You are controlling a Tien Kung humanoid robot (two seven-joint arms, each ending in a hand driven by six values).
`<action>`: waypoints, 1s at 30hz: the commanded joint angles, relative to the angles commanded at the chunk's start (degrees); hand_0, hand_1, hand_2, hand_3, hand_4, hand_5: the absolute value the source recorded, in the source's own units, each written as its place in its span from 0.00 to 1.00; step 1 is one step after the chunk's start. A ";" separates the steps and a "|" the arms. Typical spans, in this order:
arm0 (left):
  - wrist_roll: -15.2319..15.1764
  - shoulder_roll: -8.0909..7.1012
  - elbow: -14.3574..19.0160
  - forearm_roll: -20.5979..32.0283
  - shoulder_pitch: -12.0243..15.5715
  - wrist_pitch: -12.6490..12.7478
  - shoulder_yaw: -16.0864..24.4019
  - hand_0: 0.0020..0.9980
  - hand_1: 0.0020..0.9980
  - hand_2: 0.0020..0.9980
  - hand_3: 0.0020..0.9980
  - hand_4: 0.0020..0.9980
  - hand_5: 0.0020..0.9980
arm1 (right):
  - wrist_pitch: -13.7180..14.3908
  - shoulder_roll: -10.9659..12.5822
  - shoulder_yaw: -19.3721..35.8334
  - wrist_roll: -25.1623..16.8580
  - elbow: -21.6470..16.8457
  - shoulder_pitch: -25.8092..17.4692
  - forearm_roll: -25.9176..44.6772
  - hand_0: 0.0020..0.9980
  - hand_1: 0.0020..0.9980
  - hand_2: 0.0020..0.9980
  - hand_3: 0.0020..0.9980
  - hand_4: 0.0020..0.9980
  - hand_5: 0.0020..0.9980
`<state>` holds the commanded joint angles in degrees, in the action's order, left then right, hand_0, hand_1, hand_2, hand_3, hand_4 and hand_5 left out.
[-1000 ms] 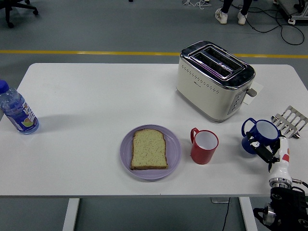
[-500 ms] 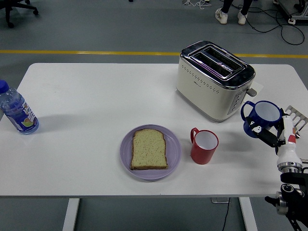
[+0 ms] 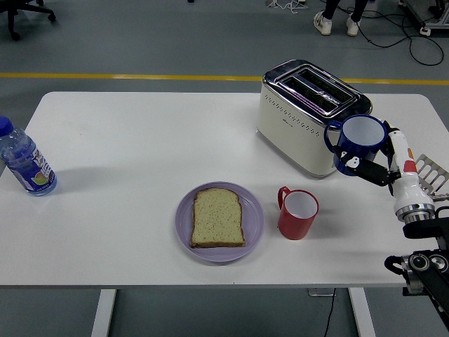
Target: Pick up the cup,pour liquid into bread,place the cup on the desk
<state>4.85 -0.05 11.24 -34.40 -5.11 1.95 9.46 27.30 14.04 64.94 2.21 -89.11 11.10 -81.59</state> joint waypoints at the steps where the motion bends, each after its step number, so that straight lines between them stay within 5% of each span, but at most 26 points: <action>1: 0.00 0.01 0.00 0.02 0.01 -0.01 -0.06 0.64 0.65 0.66 0.55 0.32 0.85 | -0.07 0.10 -0.39 1.11 -0.49 0.28 -0.36 0.44 0.37 0.54 0.56 0.68 0.00; 6: 0.02 -0.02 0.00 0.08 0.09 0.00 -0.11 0.64 0.65 0.66 0.55 0.32 0.85 | -0.34 0.26 -2.67 6.33 -2.67 2.55 -3.58 0.41 0.37 0.54 0.56 0.68 0.00; 17: 0.05 -0.17 0.05 -0.07 -0.26 -0.03 0.71 0.64 0.65 0.66 0.55 0.32 0.85 | -0.71 1.27 -8.51 10.49 -2.70 8.44 -9.26 0.37 0.36 0.53 0.56 0.69 0.00; 30: 0.10 -0.16 0.07 0.17 -0.58 -0.08 0.94 0.64 0.65 0.66 0.55 0.32 0.85 | 2.11 -1.72 -13.35 18.43 0.33 12.74 -27.81 0.37 0.35 0.53 0.56 0.69 0.00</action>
<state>4.95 -0.21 11.31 -34.24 -5.69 1.87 10.39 29.41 12.32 51.59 20.64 -88.79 23.85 -109.39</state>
